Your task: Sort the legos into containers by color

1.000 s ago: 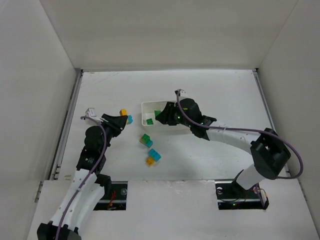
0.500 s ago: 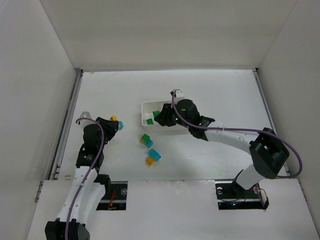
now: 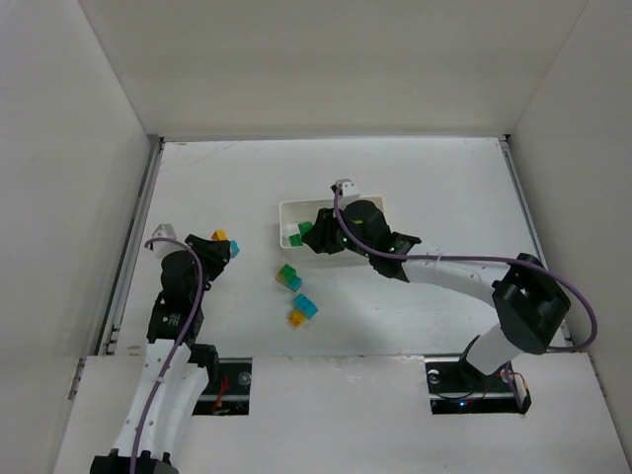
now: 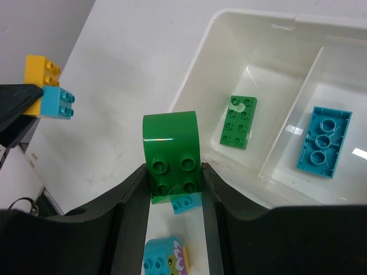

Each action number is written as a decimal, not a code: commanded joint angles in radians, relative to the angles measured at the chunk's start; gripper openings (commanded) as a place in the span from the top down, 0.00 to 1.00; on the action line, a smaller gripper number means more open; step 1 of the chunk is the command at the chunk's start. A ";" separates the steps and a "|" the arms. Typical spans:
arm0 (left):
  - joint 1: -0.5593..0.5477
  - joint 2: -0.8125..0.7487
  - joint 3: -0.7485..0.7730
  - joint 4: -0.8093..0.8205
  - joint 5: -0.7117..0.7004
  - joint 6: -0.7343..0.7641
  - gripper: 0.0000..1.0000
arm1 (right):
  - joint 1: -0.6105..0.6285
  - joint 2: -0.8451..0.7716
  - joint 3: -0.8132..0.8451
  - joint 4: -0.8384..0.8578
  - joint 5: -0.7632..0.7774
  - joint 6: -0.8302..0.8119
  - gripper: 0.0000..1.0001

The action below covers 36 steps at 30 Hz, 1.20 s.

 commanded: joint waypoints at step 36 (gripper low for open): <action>-0.160 0.157 -0.054 0.470 0.280 -0.234 0.80 | -0.038 0.074 0.156 -0.025 0.071 -0.050 0.30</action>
